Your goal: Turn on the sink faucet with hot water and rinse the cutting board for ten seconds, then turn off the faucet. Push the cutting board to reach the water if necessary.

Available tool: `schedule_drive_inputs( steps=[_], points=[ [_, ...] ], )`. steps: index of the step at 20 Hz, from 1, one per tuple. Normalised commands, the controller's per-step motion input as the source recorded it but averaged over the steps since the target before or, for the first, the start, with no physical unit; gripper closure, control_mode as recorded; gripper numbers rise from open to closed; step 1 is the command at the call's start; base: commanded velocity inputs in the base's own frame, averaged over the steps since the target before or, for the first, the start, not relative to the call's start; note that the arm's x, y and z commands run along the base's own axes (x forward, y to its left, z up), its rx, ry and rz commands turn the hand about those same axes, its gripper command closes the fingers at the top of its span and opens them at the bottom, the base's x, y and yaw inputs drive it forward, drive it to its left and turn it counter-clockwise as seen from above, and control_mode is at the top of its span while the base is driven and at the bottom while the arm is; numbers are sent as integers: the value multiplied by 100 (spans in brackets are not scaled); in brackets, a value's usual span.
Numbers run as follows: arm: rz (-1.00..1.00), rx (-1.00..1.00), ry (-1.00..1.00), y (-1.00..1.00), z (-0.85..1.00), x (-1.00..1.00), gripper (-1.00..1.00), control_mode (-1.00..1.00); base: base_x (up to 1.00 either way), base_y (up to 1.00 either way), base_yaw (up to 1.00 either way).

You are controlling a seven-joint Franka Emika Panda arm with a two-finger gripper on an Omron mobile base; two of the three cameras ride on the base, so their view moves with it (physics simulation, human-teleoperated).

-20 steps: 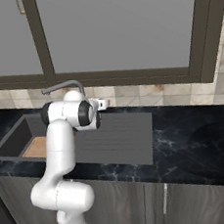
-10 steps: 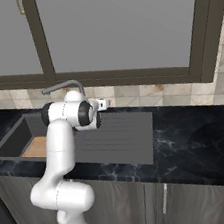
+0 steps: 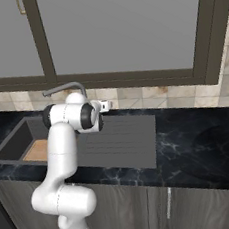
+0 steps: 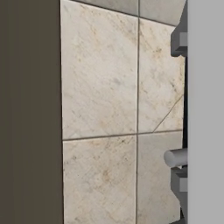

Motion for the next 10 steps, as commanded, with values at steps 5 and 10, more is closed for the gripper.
schedule_drive_inputs(
  steps=[5,10],
  points=[
    [0,0,0,0,0,8,-100,-100,0,0,0],
    [0,0,0,0,0,5,-100,-100,0,0,0]
  ],
)
